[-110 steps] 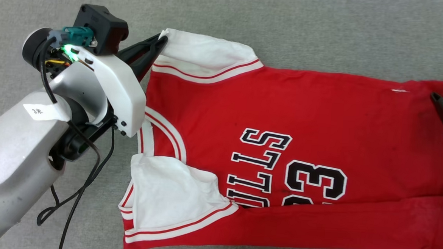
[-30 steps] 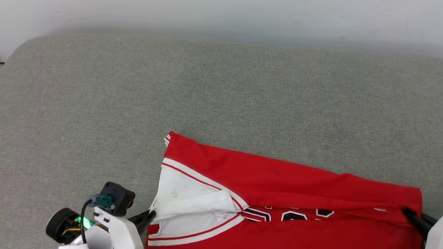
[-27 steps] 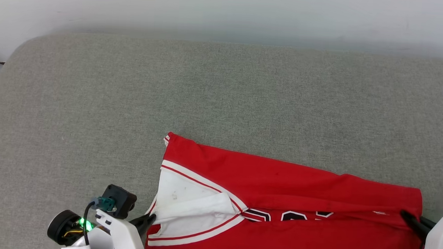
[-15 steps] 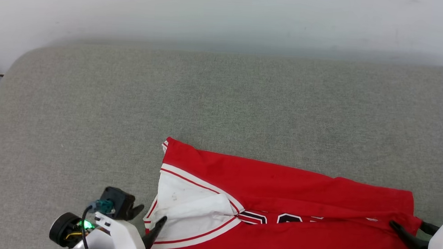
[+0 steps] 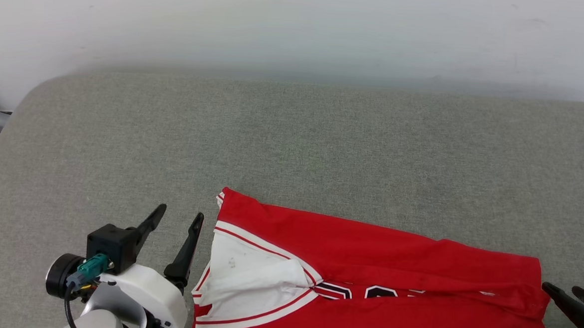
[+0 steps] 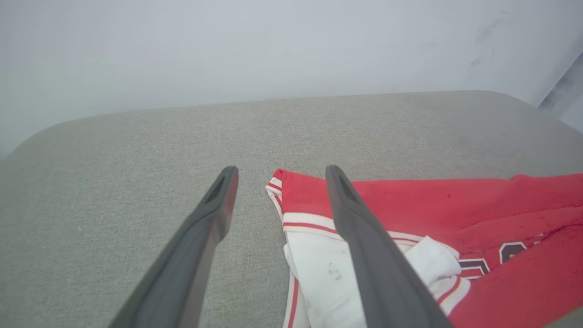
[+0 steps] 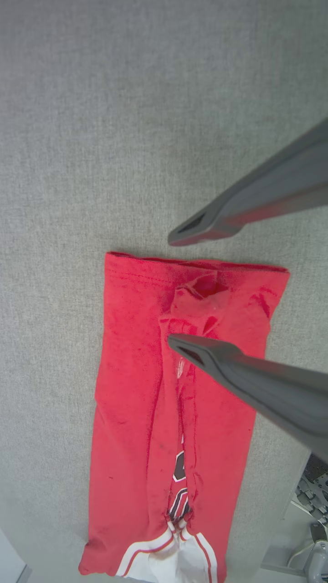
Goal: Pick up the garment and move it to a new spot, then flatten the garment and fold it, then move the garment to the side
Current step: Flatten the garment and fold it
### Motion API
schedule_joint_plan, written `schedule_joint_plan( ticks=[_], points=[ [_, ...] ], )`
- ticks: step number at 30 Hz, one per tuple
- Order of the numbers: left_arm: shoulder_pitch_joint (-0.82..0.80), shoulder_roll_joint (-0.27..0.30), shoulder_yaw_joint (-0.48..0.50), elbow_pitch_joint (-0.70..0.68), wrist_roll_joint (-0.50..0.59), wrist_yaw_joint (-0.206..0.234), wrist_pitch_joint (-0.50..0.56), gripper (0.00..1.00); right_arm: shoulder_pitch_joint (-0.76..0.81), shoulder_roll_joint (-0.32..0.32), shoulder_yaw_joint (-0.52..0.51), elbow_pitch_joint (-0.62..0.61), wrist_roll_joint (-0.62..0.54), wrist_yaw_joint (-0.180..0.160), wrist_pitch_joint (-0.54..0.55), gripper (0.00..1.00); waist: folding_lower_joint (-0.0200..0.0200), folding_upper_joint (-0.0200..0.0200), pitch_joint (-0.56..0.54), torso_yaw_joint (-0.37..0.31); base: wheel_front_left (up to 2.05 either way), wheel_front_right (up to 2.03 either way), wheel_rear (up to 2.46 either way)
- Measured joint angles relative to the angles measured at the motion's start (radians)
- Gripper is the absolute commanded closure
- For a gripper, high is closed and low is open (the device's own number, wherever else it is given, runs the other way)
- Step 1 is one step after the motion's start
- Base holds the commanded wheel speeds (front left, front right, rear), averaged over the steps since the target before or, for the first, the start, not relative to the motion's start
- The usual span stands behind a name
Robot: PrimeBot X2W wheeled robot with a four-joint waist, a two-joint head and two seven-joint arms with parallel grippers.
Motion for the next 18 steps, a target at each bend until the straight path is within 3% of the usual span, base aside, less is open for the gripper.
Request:
schedule_joint_plan(
  ticks=[5, 9, 18],
  points=[
    [0.02, -0.057, 0.093, -0.015, 0.089, 0.022, -0.035, 0.0, -0.003, 0.096, -0.113, 0.039, -0.056, 0.0, 0.093, 0.0, 0.0001, 0.0, 0.012, 0.01, 0.0, 0.0, 0.0],
    [0.056, -0.11, 0.219, -0.053, 0.244, 0.017, -0.036, 0.0, -0.019, 0.177, -0.194, 0.068, -0.102, 0.0, 0.171, 0.0, 0.0001, 0.0, 0.027, 0.021, 0.0, 0.0, 0.0],
    [0.172, -0.244, 0.43, -0.063, 0.449, -0.086, -0.037, 0.0, -0.088, 0.288, -0.344, 0.117, -0.249, 0.0, 0.307, 0.0, 0.0001, 0.0, 0.073, 0.049, 0.0, 0.0, 0.0]
  ],
)
